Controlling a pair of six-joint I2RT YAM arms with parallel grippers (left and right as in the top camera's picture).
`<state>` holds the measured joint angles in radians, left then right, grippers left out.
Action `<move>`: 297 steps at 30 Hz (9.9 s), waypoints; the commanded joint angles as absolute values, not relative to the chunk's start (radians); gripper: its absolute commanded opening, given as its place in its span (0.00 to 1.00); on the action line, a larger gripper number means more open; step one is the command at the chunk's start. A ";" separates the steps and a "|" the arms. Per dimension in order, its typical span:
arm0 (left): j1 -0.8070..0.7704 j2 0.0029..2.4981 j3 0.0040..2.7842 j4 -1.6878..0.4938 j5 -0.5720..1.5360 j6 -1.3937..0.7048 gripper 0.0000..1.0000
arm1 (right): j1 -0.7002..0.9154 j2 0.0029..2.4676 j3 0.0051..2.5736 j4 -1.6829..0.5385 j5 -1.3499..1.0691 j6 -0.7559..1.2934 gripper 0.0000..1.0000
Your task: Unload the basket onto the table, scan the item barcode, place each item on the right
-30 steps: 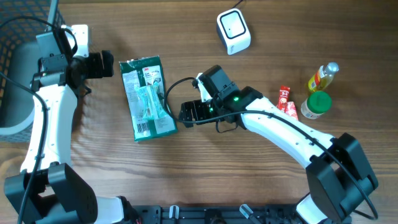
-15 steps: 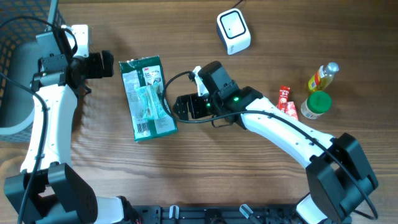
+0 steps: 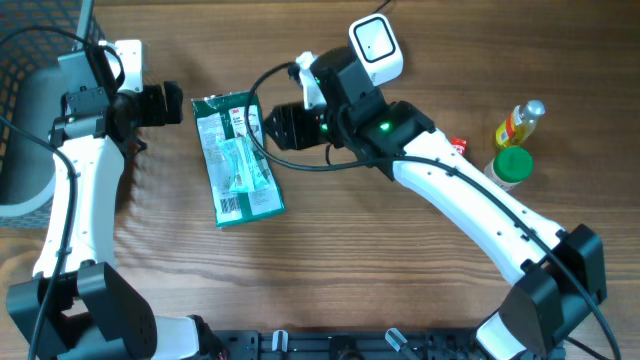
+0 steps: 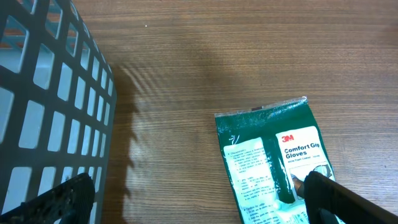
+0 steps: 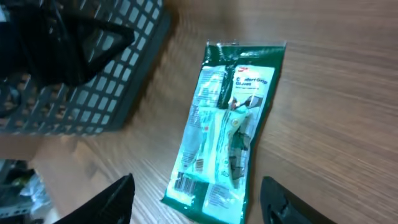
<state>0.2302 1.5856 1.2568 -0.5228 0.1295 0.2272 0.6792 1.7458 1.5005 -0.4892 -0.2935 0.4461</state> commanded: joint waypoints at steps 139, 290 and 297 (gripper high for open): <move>0.233 1.573 1.270 -0.521 0.141 0.240 1.00 | 0.827 2.237 1.541 -0.203 -0.157 0.758 0.33; 0.233 1.573 1.270 -0.521 0.141 0.239 1.00 | 0.797 1.854 1.214 -0.352 -0.110 0.657 0.04; 0.233 1.573 1.270 -0.521 0.141 0.239 1.00 | 0.799 1.948 1.184 -0.294 -0.100 0.658 0.06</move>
<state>0.2306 1.5856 1.2568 -0.5228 0.1295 0.2272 0.7998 1.8729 1.2003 -0.2955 -0.1349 0.6685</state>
